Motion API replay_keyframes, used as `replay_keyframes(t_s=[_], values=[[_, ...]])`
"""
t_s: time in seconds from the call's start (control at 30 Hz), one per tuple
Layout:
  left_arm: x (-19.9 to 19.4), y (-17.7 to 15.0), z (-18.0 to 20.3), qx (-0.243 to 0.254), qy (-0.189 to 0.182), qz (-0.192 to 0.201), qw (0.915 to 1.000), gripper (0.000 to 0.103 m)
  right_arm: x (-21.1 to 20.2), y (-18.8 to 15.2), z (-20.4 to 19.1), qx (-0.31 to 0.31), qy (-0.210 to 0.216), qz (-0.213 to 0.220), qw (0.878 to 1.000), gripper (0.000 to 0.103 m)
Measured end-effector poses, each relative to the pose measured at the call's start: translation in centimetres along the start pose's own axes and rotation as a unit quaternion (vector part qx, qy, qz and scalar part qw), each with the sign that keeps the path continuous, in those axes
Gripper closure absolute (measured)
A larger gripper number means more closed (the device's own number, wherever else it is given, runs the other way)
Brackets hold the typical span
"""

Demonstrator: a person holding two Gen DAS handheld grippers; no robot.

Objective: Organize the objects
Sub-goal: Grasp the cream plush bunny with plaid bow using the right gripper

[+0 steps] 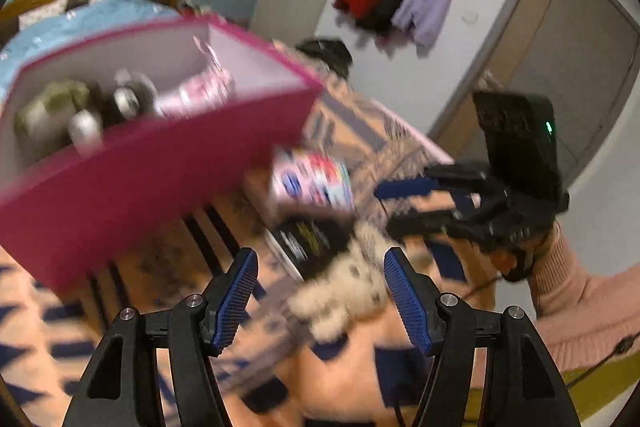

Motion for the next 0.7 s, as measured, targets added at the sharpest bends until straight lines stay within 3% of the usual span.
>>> replay_keyframes(t_s=[0.27, 0.53, 0.7], values=[[2.5, -3.9, 1.9, -0.026, -0.047, -0.052, 0.9972, 0.036, 1.9, -2.4, 2.7, 0.069, 0.011, -0.019, 0.997, 0.047], [3.6, -5.3, 3.5, -0.030, -0.078, -0.071, 0.9940, 0.036, 2.1, -3.4, 2.1, 0.085, 0.033, -0.022, 0.996, 0.061], [4.8, -5.1, 3.2, -0.051, -0.077, -0.068, 0.9934, 0.036, 1.9, -4.0, 1.2, 0.098, 0.045, -0.024, 0.994, 0.061]])
Point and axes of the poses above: each gripper's, at about its wrist camera, not at the fingertips, and x roughly the way its jaws point, z to its right, y to its top, the point moved 3 cm from there along x, roughly the way its jaws point, and after that the axes turned 1 degree about x, right-handed, at the moved point
